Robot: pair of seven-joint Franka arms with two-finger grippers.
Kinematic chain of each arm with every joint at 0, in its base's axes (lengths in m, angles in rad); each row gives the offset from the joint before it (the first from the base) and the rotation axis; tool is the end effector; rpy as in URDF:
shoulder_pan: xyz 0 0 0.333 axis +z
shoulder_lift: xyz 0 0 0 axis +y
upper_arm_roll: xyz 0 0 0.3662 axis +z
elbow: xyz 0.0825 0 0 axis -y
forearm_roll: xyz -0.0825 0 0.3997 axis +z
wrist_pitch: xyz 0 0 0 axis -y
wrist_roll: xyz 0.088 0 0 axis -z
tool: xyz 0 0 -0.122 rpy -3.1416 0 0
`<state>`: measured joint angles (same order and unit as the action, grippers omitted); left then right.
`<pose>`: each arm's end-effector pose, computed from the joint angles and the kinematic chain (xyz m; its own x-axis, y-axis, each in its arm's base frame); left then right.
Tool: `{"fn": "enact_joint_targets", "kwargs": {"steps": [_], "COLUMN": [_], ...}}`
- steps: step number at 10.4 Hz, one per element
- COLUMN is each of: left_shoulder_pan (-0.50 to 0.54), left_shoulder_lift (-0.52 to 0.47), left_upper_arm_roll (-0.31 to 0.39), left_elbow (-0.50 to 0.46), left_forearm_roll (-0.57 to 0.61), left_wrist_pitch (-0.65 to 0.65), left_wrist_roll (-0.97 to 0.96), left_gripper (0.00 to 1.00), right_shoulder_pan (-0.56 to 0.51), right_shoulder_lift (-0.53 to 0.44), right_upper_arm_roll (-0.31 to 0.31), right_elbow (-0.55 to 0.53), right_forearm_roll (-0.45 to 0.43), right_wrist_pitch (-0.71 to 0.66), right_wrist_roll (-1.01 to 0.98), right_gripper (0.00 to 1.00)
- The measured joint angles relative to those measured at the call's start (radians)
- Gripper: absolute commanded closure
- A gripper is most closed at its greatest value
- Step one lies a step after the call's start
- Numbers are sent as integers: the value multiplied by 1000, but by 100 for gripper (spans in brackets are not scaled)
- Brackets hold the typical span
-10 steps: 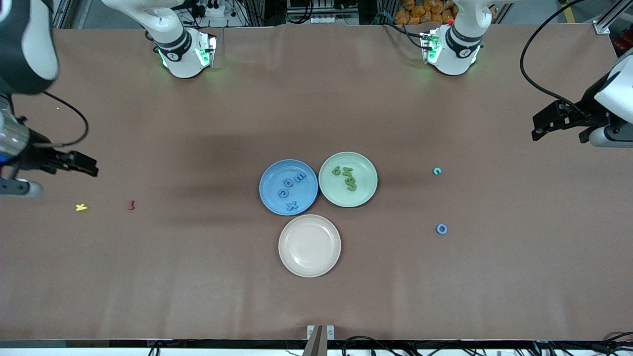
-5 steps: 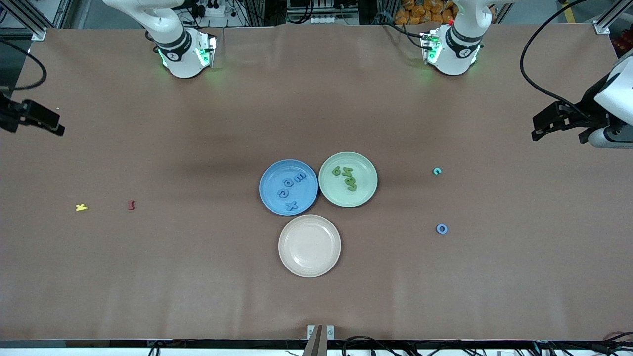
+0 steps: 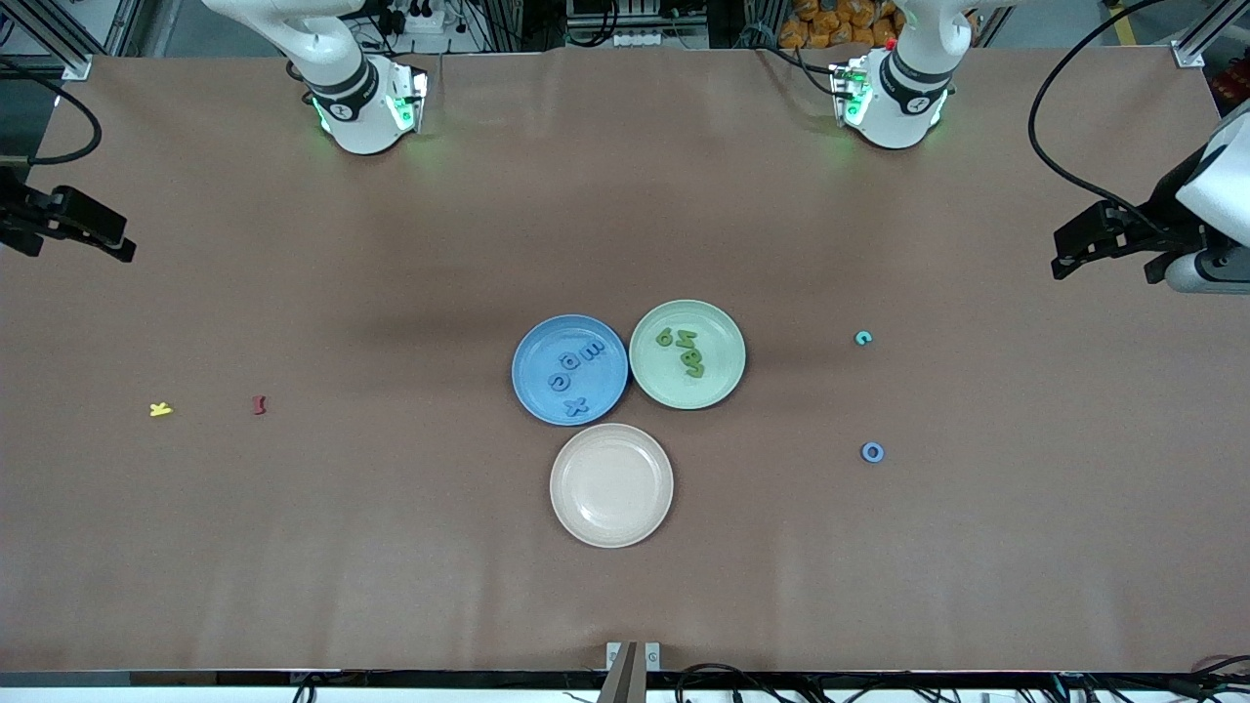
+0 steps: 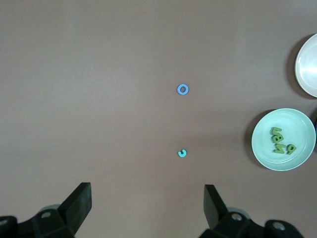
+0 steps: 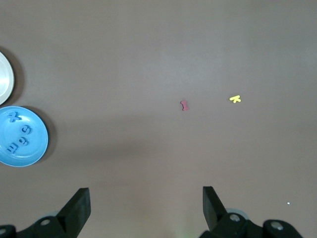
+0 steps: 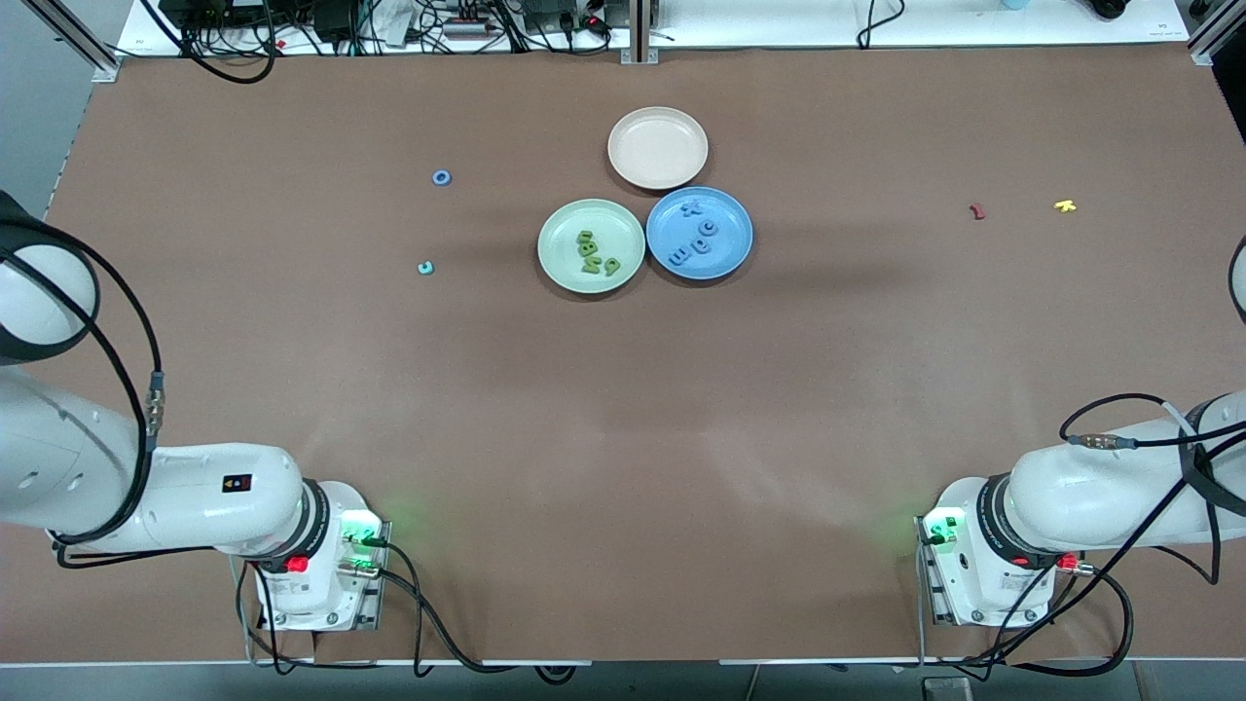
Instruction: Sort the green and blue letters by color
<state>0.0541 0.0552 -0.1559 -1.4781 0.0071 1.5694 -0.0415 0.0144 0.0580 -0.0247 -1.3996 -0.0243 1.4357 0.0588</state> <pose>0.5884 -0.0562 0.6732 0.9975 -0.0596 0.0367 -0.0598 -0.9982 0.0030 0.5767 -0.0086 0.6971 0.9972 -0.0723 -0.0203 -0.0717 -0.9971 0.0268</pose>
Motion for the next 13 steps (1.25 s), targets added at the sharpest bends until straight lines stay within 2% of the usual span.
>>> {"fn": "enact_joint_targets", "kwargs": {"steps": [8,13], "left_shoulder_pan": [3,1], "left_shoulder_lift": [-1,-4], "left_upper_arm_roll": [4,2], "left_elbow": [1,28], "left_forearm_roll": [0,0], "left_wrist_pitch": [-1,-65], "left_wrist_roll": [0,0], "left_gripper": [0,0], "right_shoulder_pan": [-28,-28], "right_shoulder_lift": [1,1], "right_upper_arm_roll": [-1,3], "right_elbow": [-37,-37], "right_forearm_roll": [0,0], "right_wrist_pitch": [56,57], "right_wrist_roll": [1,1], "right_gripper": [0,0]}}
